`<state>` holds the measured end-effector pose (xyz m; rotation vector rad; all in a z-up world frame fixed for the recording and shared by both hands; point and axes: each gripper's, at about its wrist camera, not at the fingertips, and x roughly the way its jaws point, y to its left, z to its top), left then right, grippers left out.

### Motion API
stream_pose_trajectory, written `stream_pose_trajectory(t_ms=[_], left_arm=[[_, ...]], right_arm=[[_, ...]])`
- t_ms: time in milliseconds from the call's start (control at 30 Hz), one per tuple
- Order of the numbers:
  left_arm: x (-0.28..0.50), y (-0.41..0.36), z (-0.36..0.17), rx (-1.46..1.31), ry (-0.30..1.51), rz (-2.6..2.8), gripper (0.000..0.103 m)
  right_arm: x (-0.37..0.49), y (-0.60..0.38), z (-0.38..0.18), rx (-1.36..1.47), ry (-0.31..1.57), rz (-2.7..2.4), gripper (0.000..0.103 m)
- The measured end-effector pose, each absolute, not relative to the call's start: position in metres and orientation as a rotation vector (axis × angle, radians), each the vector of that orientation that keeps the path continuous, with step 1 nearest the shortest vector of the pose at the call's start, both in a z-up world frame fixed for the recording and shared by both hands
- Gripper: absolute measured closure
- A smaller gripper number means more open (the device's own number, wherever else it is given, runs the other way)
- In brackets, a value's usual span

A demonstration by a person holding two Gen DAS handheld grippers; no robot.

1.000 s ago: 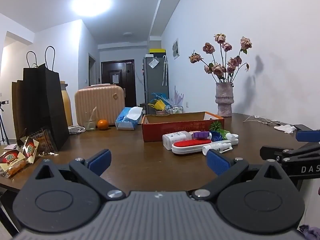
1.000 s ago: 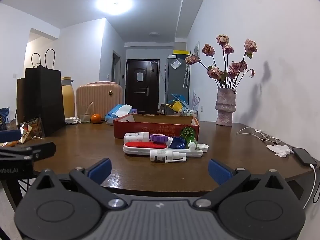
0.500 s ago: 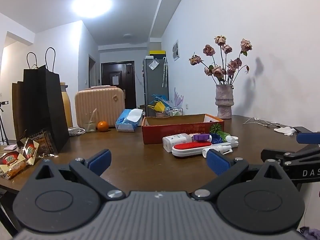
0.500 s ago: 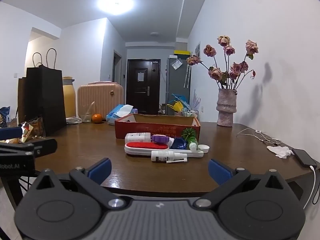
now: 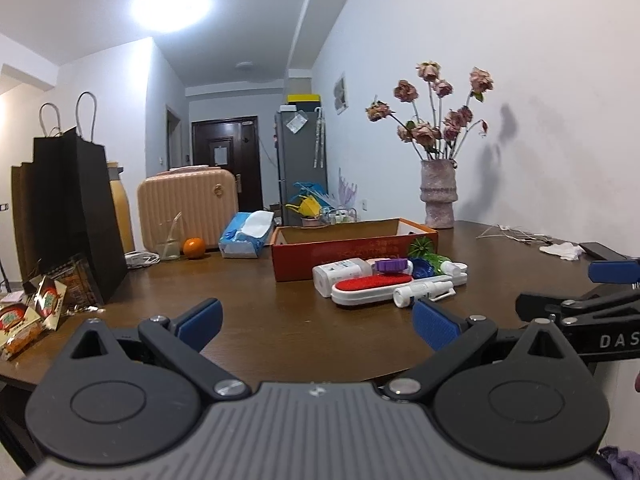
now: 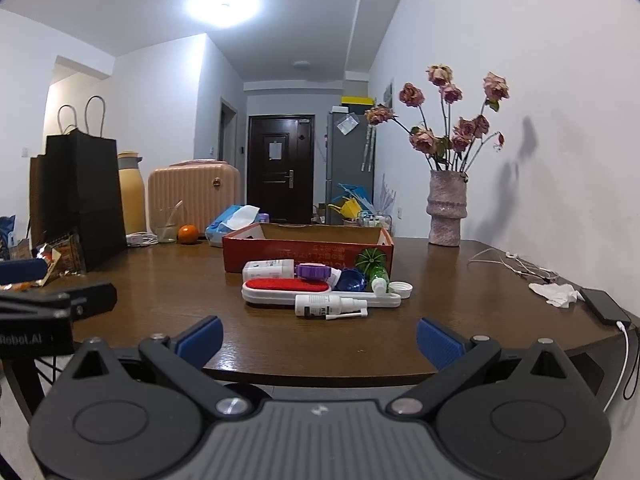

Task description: Organize rigid objects

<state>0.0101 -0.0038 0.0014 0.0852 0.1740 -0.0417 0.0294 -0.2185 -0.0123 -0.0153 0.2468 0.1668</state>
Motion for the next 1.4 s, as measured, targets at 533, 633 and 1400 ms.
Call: stream_pose_trajectory(t_ms=[533,633,1400], left_arm=[[0.0111,-0.0056,-0.0015,0.08,0.18,-0.016,0.0],[0.0094,-0.0064,-0.0025,0.088,0.178,-0.021,0.0],[0.0101,-0.0072,-0.0059,0.091,0.186,-0.02,0.0]], right_arm=[[0.029,-0.2176,-0.0163,-0.024,0.256,0.166,0.0],[0.0287,-0.2184,-0.0163,-0.019,0.256,0.168,0.0],[0.0305,-0.2192,-0.0192,-0.013,0.26,0.166,0.0]])
